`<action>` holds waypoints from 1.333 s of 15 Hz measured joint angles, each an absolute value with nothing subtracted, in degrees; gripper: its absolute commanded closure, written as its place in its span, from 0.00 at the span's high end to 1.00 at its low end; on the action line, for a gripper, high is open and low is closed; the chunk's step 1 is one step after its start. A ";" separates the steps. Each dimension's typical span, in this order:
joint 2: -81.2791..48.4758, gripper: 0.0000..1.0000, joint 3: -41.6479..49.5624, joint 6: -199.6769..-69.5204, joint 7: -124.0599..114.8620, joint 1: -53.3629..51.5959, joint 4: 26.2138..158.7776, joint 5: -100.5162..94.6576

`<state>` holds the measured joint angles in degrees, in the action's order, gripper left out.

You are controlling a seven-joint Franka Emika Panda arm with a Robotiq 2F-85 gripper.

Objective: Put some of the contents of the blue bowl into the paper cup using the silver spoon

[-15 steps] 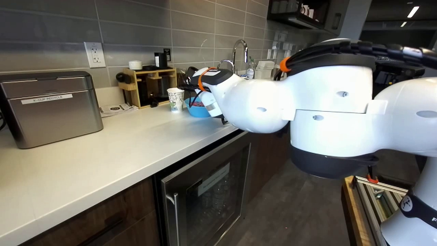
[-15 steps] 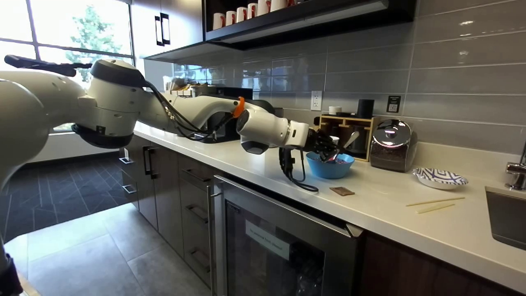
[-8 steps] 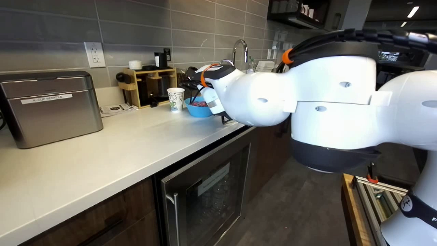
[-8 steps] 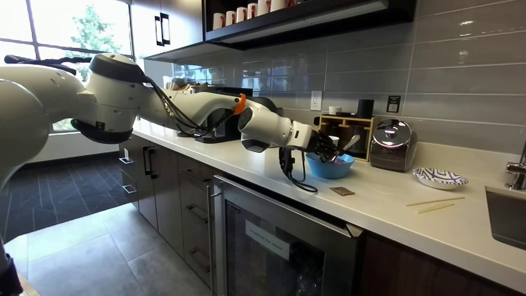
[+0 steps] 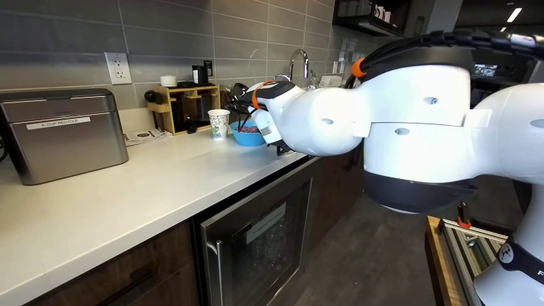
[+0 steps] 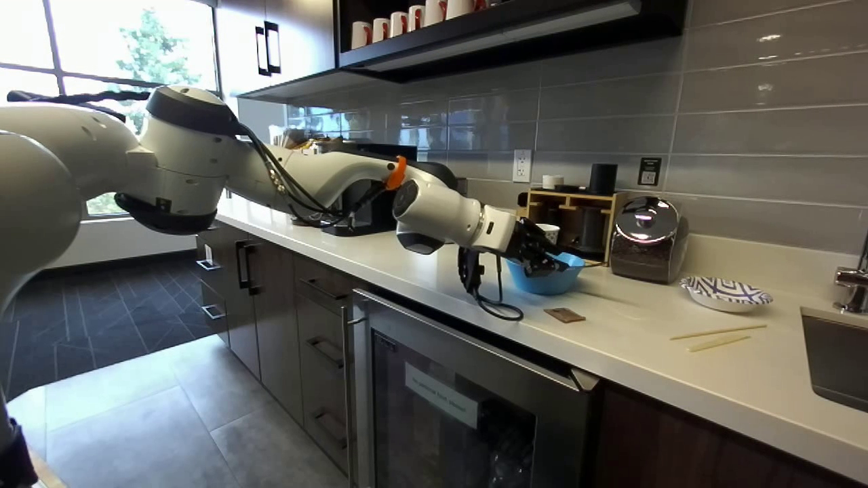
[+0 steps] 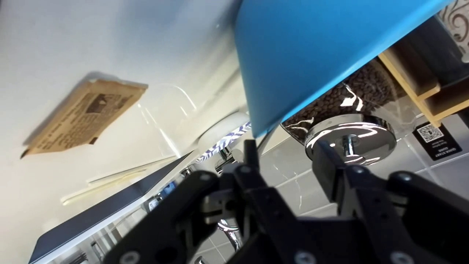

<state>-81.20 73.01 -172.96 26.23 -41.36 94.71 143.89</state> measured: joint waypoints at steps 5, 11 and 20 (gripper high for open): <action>-80.99 1.00 73.28 -172.74 26.26 -41.87 95.51 143.89; -77.55 1.00 76.42 -170.40 26.86 -45.16 100.19 142.80; -60.85 1.00 93.21 -144.06 28.64 -56.03 120.57 118.37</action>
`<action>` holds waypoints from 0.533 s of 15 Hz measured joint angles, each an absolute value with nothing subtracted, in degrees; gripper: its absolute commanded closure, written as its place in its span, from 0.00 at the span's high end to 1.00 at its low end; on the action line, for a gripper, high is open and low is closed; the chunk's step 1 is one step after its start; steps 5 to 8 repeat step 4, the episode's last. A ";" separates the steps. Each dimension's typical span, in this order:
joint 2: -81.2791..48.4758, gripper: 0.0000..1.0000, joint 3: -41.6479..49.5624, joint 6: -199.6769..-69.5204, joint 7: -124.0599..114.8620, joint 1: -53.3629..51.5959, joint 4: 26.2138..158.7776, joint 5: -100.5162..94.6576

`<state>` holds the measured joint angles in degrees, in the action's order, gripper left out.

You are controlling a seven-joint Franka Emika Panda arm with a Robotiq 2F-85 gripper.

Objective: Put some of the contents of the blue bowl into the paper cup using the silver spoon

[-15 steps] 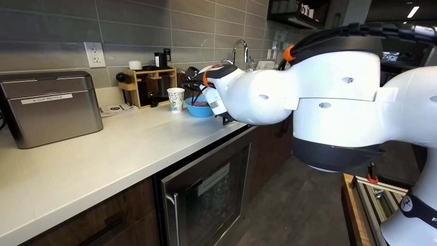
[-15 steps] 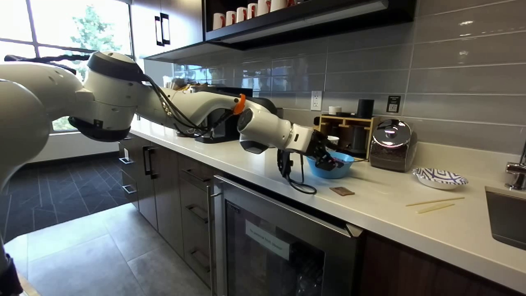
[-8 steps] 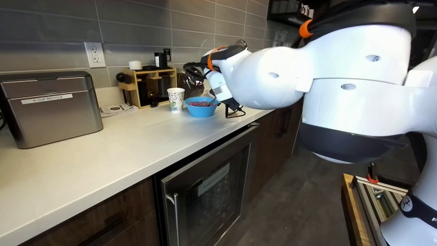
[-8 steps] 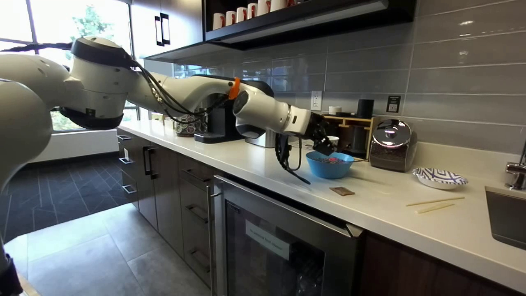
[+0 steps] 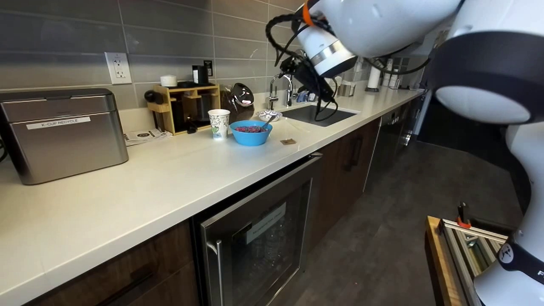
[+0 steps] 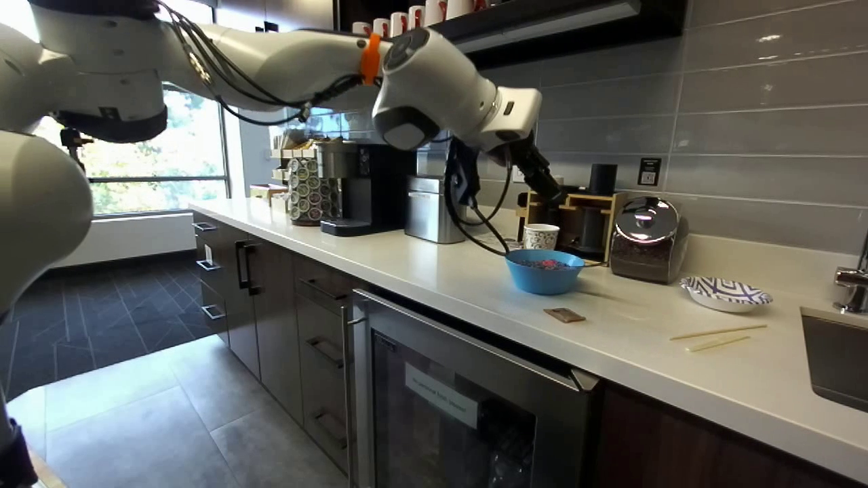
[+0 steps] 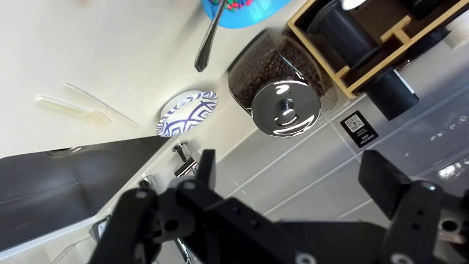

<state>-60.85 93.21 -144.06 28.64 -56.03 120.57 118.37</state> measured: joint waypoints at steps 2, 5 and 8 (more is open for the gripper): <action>-56.32 1.00 99.25 -137.17 29.52 -58.95 124.84 110.83; -52.66 1.00 105.34 -130.26 30.68 -61.82 128.03 105.15; -52.66 1.00 105.34 -130.26 30.68 -61.82 128.03 105.15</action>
